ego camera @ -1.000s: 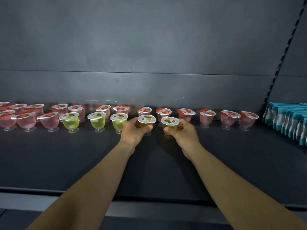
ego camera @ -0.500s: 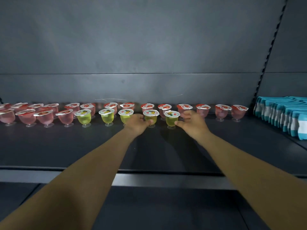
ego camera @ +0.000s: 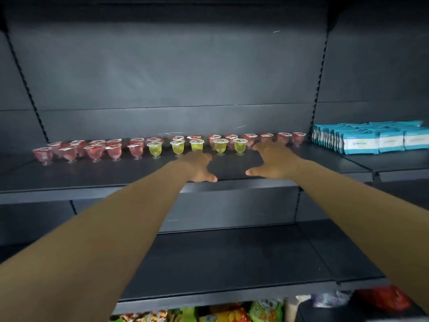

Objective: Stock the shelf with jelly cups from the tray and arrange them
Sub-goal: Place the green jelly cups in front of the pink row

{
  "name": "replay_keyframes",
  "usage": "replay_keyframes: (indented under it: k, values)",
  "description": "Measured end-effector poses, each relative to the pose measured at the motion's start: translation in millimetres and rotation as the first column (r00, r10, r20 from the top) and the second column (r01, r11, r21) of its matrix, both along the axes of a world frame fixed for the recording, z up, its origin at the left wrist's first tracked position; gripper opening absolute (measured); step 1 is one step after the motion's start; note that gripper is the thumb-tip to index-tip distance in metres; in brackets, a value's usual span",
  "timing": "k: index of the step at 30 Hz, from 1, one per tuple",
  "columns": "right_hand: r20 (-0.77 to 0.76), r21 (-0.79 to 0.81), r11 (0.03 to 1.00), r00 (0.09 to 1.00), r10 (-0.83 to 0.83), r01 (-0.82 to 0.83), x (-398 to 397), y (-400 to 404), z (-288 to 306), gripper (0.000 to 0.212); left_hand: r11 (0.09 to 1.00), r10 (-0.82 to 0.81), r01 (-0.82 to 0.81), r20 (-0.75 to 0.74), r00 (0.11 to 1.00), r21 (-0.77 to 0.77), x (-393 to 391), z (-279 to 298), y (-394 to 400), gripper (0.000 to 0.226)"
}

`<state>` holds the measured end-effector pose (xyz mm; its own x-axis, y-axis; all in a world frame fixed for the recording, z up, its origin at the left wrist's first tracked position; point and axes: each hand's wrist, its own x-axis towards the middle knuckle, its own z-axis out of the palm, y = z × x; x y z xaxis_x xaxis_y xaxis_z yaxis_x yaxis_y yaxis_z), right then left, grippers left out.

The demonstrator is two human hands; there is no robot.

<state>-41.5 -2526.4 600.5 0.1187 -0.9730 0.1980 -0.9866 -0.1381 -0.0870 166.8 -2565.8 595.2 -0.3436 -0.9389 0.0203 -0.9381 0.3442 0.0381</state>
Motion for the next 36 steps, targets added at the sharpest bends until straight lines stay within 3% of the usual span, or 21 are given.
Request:
replay_keyframes:
  k: [6,13,20,25,32,36]
  values:
    - [-0.011,0.032,0.999,0.999,-0.036,0.036,44.6,97.1,-33.6,0.080,1.000,-0.031,0.031,0.002,1.000,0.001,48.4,-29.1,102.0,0.073]
    - [0.079,0.208,0.978,0.997,-0.007,-0.010,74.9,154.8,-127.6,0.076,0.976,0.020,-0.006,-0.063,0.998,0.219,92.4,-126.4,160.9,0.070]
    - [0.141,0.431,0.902,0.989,-0.039,-0.026,78.2,151.9,-282.6,0.064,0.863,0.175,-0.094,-0.120,0.977,0.496,114.8,-296.2,166.1,0.067]
    - [0.145,0.633,0.774,0.985,-0.089,-0.023,71.6,133.6,-416.4,0.064,0.717,0.322,-0.187,-0.082,0.943,0.672,126.0,-435.2,162.6,0.065]
    - [0.181,0.795,0.606,0.961,-0.210,-0.018,60.4,91.0,-587.4,0.066,0.543,0.606,-0.341,-0.077,0.792,0.768,127.0,-606.8,134.9,0.069]
    - [0.186,0.823,0.568,0.942,-0.279,0.006,63.3,70.0,-670.6,0.065,0.514,0.676,-0.373,-0.097,0.730,0.772,119.0,-684.7,111.9,0.076]
